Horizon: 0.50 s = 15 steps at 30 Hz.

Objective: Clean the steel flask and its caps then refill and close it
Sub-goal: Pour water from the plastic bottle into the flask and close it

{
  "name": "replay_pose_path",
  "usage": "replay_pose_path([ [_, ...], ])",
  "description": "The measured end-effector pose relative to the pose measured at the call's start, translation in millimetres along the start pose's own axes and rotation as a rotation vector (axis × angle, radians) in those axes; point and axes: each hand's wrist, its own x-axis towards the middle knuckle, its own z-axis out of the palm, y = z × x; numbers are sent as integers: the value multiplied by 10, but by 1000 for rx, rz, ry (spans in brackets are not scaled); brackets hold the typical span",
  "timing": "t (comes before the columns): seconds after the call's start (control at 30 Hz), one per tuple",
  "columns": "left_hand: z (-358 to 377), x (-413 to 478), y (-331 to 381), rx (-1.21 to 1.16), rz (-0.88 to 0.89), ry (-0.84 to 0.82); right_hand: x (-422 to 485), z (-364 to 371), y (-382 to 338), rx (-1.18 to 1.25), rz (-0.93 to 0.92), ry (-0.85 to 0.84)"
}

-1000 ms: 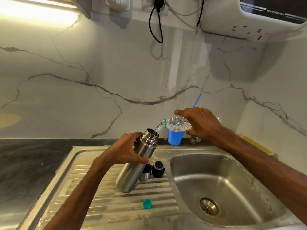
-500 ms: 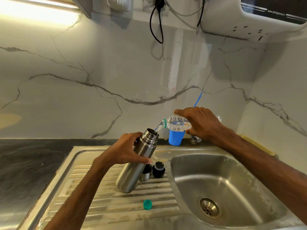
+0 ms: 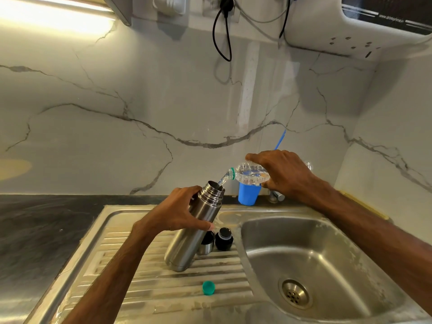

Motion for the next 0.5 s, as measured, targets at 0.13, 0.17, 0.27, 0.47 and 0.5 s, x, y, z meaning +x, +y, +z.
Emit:
replay_pose_path([
  [0.13, -2, -1, 6, 5, -3, 3, -2, -38, -7, -15, 3, -8],
  [0.17, -4, -1, 5, 5, -3, 3, 1, -42, -6, -12, 1, 0],
  [0.27, -3, -2, 6, 1, -3, 3, -1, -50, 1, 7, 0, 13],
  [0.47, 9, 4, -11, -3, -12, 3, -4, -69, -3, -12, -3, 11],
  [0.5, 12, 7, -16, -2, -15, 1, 2, -72, -3, -17, -3, 9],
])
